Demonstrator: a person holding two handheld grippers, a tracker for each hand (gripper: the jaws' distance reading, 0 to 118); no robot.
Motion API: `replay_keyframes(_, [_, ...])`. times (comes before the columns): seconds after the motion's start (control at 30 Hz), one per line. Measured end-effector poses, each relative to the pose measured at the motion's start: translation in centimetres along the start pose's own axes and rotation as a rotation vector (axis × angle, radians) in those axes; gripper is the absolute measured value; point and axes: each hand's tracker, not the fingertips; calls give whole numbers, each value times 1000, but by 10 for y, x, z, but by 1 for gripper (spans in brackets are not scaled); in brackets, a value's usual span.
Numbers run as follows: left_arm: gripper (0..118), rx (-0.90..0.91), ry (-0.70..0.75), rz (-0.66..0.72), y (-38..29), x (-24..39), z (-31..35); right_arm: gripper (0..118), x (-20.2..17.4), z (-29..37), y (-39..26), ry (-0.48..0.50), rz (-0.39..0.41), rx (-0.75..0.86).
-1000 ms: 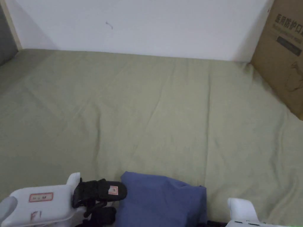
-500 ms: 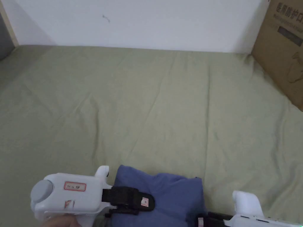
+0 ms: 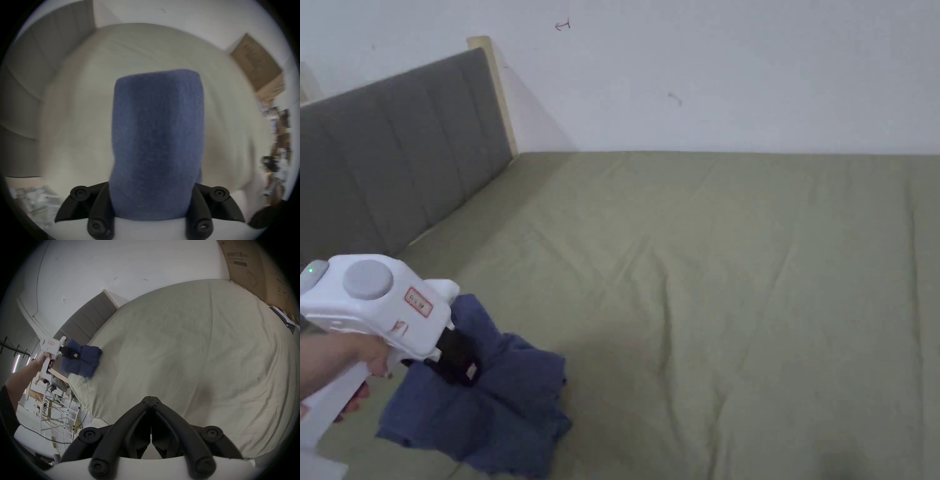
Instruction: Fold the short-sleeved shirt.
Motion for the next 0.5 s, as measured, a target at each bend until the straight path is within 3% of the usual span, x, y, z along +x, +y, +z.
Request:
replay_keyframes(0.07, [15,-63,215,-13,16,-30,-9,0,-5,-1,4,-12,21,-18])
replay_keyframes(0.2, [35,-90,504,-70,18,-51,-12,0,-7,5,14,-31,39,9])
replay_keyframes(0.3, [111,-41,580,-57,7,-54,7,0,-3,8,18,-41,30,16])
replay_keyframes(0.33, [116,10,546,-15,6,-56,15,0,-2,9,18,-49,30,22])
replay_keyframes(0.43, [116,126,440,90,2,-56,34,0,1,13,17,-71,44,37])
replay_keyframes(0.5, [116,197,297,127,-9,-34,39,0,2,16,16,-80,45,47])
